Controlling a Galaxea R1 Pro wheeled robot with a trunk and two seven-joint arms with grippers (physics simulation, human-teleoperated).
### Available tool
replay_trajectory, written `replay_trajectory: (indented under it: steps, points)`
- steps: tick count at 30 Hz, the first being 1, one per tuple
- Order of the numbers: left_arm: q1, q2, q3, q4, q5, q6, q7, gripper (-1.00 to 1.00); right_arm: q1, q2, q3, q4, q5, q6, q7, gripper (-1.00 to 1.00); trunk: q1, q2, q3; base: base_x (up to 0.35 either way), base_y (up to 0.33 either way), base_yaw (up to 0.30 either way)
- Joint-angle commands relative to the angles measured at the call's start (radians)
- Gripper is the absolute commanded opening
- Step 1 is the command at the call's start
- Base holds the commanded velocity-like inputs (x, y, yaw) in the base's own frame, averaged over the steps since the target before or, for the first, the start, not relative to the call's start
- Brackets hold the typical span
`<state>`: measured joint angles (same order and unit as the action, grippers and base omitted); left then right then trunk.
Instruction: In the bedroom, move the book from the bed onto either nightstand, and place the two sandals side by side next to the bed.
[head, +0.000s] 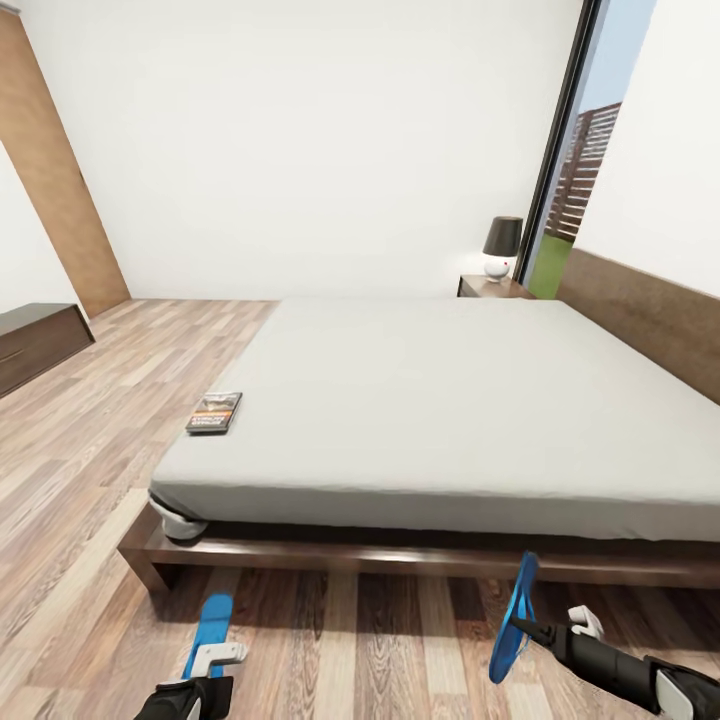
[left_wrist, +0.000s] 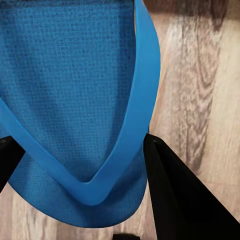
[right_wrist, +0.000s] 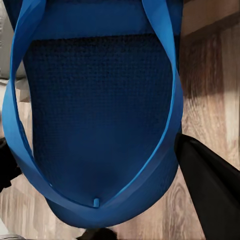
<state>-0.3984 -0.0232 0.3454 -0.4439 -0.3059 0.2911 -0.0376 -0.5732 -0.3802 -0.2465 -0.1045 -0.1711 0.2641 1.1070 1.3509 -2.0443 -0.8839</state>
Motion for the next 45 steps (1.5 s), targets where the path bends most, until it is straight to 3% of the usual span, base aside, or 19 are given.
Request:
replay_trajectory:
  steps: [1, 22, 30, 45]
  points:
    - [0.000, -0.001, 0.007, -0.002, -0.010, 0.005, -0.005, -1.00, 0.000, 0.000, 0.003, -0.024, -0.006, 0.011, 0.002, -1.00, 0.004, -0.008, -0.004, 0.000, 0.000, 0.000]
    - [0.000, -0.005, 0.006, -0.002, -0.010, 0.003, -0.005, -1.00, -0.001, 0.001, 0.001, -0.049, -0.007, 0.012, 0.003, -1.00, 0.084, -0.155, -0.070, 0.000, 0.000, 0.000]
    - [0.000, -0.005, 0.006, -0.002, -0.010, 0.003, -0.005, -1.00, -0.001, 0.001, 0.001, -0.049, -0.039, 0.012, 0.002, -1.00, 0.115, -0.211, -0.095, 0.000, 0.000, 0.000]
    - [0.000, -0.004, 0.007, -0.002, -0.010, 0.000, -0.005, -1.00, -0.001, 0.001, 0.001, -0.049, -0.041, 0.012, 0.002, -1.00, 0.172, -0.316, -0.142, 0.000, 0.000, 0.000]
